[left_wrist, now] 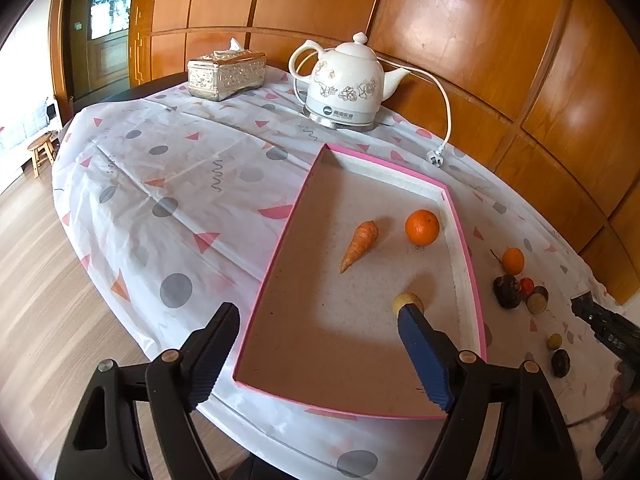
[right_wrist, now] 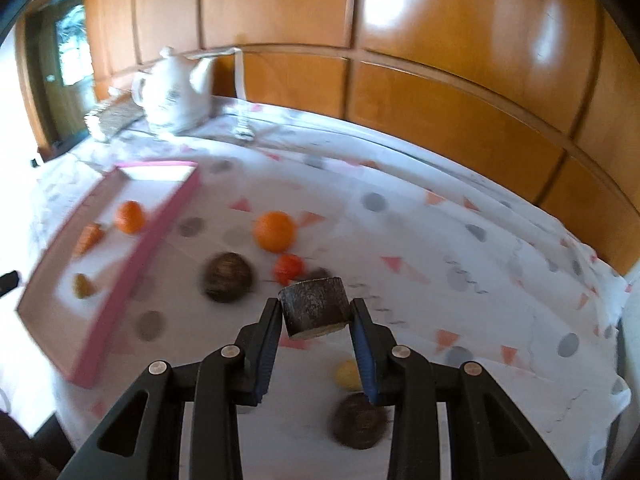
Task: Organize fruits
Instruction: 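Move the right tool to the sliced dark root piece and grasp it, then carry the root slice with the right tool into the tray and release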
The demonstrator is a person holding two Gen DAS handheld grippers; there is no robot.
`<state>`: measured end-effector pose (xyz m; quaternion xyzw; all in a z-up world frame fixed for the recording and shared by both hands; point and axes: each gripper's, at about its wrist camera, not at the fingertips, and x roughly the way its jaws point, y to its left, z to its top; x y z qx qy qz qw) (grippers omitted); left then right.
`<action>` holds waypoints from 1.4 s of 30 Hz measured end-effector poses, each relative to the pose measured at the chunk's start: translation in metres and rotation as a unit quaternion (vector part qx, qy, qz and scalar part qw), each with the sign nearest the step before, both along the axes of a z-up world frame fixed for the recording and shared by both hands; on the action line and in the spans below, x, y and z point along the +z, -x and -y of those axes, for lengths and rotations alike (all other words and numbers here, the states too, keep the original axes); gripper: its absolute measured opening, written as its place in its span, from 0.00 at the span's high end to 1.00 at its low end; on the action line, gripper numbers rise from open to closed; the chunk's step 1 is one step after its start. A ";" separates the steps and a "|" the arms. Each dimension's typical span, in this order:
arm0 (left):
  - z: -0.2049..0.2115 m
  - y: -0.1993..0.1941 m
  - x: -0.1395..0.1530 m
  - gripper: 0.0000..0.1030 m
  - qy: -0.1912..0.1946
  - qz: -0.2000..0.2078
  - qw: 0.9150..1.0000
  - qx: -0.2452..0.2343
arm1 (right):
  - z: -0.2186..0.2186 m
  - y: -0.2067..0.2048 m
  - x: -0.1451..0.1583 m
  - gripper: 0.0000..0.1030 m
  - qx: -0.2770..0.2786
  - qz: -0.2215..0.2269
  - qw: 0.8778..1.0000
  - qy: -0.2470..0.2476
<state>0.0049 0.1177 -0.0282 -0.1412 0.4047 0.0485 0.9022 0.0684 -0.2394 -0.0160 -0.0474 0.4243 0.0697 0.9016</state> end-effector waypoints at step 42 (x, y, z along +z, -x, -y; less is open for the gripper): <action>-0.016 0.000 -0.007 0.20 0.023 -0.006 1.000 0.019 | -0.170 -0.041 -0.025 0.61 0.106 -0.063 0.987 -0.103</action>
